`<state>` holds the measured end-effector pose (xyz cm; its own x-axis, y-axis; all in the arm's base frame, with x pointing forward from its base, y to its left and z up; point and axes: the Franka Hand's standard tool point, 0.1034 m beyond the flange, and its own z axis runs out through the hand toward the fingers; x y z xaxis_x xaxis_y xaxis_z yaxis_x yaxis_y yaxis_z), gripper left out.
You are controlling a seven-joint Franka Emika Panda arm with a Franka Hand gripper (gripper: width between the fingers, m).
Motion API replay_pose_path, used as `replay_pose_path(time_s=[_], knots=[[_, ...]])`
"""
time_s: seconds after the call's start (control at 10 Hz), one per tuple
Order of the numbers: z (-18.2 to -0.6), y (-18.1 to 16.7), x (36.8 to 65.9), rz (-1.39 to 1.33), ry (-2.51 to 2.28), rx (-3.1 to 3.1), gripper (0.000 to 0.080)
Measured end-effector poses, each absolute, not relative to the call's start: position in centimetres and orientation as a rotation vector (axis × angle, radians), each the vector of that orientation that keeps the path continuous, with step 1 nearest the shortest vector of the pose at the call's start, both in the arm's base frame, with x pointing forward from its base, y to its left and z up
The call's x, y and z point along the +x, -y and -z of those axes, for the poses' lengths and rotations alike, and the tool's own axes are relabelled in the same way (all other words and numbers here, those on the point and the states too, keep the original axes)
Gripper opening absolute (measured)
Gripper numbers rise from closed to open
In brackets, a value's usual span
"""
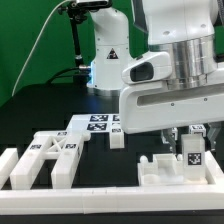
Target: Assemble chair
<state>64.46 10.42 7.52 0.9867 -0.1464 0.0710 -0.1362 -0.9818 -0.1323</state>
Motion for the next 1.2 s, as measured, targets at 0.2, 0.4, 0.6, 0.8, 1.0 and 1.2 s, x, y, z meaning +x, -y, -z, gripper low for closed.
replay_pose_path(time_s=[0.2, 0.4, 0.6, 0.8, 1.0, 1.2], knots=[[-7.5, -10.5, 64.5, 0.111, -0.363, -2.986, 0.0285], [-7.5, -11.5, 64.4, 0.084, -0.732, -2.911, 0.0285], [-7.5, -11.1, 64.5, 0.051, -1.176, -2.737, 0.0285], [-7.4, -11.1, 64.7, 0.007, -1.558, -2.505, 0.0285], [-7.4, -11.0, 64.7, -0.002, -1.724, -2.367, 0.0285], [-7.4, -11.1, 64.7, 0.004, -1.672, -2.405, 0.0285]])
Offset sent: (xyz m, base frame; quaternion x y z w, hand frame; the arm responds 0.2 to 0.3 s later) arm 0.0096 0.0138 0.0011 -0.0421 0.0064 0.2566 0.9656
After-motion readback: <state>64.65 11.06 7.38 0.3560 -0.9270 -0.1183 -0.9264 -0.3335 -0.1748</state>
